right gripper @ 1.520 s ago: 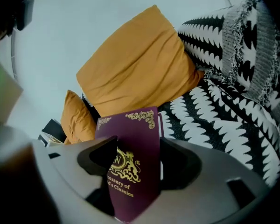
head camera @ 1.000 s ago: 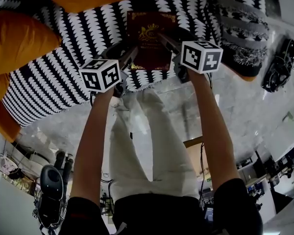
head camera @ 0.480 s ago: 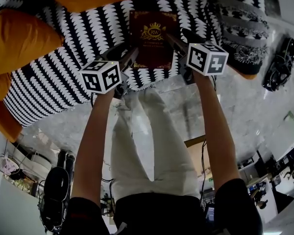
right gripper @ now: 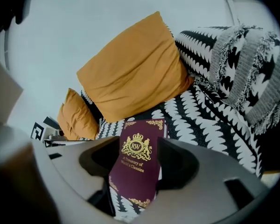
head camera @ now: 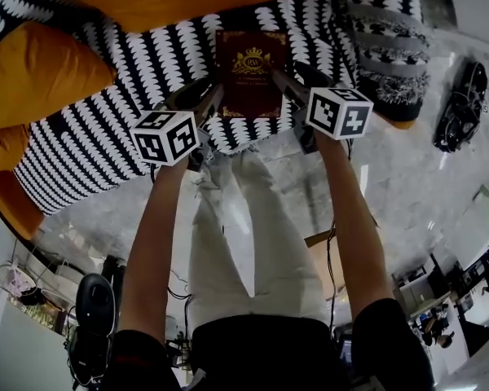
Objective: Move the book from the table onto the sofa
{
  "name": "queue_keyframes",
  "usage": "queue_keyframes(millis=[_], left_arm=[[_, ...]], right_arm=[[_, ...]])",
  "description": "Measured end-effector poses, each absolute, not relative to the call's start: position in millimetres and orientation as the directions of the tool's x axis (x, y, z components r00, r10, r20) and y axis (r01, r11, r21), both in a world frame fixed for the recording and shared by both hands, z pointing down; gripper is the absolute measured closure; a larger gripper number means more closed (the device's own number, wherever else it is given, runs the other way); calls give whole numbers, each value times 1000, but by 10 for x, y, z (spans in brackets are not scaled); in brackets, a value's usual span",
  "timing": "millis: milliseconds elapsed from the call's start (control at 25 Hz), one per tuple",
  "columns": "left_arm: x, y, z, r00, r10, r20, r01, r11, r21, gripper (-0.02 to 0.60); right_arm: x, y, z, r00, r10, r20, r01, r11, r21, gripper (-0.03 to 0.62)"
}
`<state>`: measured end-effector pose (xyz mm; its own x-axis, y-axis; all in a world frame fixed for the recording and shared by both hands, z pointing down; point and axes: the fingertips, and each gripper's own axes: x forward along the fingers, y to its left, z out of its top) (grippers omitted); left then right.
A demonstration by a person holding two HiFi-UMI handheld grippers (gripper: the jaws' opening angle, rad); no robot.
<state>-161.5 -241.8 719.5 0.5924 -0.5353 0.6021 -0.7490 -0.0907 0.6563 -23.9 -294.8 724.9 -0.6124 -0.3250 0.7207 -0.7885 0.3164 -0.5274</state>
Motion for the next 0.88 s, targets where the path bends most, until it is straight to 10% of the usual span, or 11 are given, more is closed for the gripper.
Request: queue_keyframes(millis=[880], left_arm=[[-1540, -2524, 5223, 637, -633, 440, -703, -242, 669, 552]], right_arm=[[-433, -2844, 5359, -686, -439, 581, -728, 416, -546, 554]])
